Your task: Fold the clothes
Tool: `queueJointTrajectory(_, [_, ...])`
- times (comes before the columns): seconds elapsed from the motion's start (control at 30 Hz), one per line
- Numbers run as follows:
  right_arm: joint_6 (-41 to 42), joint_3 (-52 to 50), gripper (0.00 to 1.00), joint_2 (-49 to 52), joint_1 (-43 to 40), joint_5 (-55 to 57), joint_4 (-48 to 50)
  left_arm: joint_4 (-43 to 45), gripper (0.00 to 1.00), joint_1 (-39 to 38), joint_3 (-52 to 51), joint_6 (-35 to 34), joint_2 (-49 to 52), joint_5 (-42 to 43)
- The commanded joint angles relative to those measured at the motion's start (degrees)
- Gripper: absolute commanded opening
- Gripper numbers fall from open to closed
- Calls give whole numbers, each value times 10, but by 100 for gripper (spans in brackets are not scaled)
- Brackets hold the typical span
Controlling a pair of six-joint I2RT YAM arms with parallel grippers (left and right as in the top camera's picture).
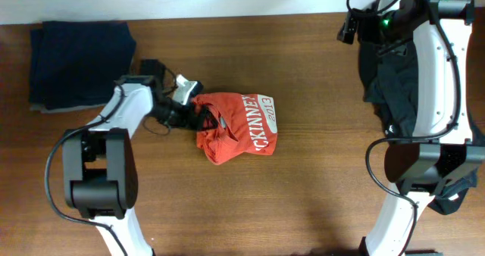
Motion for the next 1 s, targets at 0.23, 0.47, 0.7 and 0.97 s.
queueJointTrajectory(0.23, [-9,-3,99,-1,0,3,-1,44,99,-30,-9,-157,3,-17])
queueJointTrajectory(0.47, [-9,-3,99,-1,0,5,-2,43,54,-78,-24,-167,3,-25])
queueJointTrajectory(0.7, [-18,-3,99,-1,0,6,-8,63,1,-75,-14,-231,2,-96])
queueJointTrajectory(0.97, [-24,-3,99,-1,0,6,-8,69,1,-58,118,-261,-30,-43])
